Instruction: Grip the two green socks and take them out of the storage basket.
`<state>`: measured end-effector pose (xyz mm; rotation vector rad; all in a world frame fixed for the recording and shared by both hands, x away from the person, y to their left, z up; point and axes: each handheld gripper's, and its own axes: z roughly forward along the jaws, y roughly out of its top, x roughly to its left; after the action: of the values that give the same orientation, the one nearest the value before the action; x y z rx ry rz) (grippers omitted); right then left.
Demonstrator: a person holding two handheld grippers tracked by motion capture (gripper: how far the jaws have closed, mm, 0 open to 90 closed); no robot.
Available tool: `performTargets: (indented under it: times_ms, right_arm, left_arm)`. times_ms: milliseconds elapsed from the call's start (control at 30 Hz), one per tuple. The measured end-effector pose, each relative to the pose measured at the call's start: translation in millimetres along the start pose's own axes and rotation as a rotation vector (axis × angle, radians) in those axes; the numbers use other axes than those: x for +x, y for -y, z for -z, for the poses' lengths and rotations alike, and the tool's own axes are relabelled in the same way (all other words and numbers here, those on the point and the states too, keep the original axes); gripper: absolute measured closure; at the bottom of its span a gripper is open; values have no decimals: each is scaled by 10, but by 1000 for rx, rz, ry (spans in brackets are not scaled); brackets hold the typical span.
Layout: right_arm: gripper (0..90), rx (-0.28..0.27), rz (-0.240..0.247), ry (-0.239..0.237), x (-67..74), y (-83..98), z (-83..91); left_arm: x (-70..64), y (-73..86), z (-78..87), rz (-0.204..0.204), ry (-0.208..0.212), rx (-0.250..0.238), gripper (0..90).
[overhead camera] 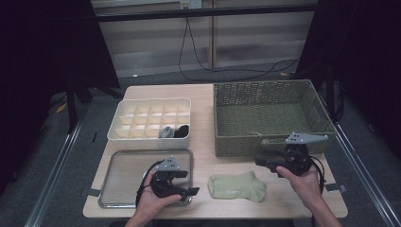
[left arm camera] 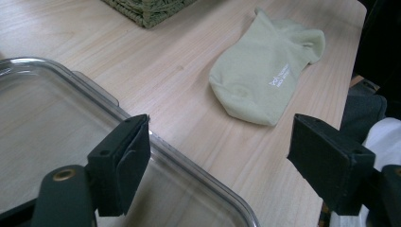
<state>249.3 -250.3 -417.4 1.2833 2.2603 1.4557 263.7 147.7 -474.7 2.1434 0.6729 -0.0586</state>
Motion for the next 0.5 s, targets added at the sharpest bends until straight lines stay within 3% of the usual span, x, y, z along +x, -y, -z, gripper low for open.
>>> performTargets:
  times_ms: [100,200,300,367,500]
  right_arm:
    - [438,-24,5,4,1,-121,39]
    - [436,-13,24,-12,-16,-257,25]
    - [435,-24,23,-17,-39,-323,29]
    - [441,-60,12,-18,-82,-400,64]
    - [443,-26,15,0,-203,-594,88]
  left_arm:
    - [25,14,37,4,-17,-2,202]
    - [40,-37,76,8,-36,-40,202]
    - [42,-32,80,3,-43,-33,202]
    - [54,2,73,6,-45,-30,202]
    - [66,37,86,19,-51,-33,198]
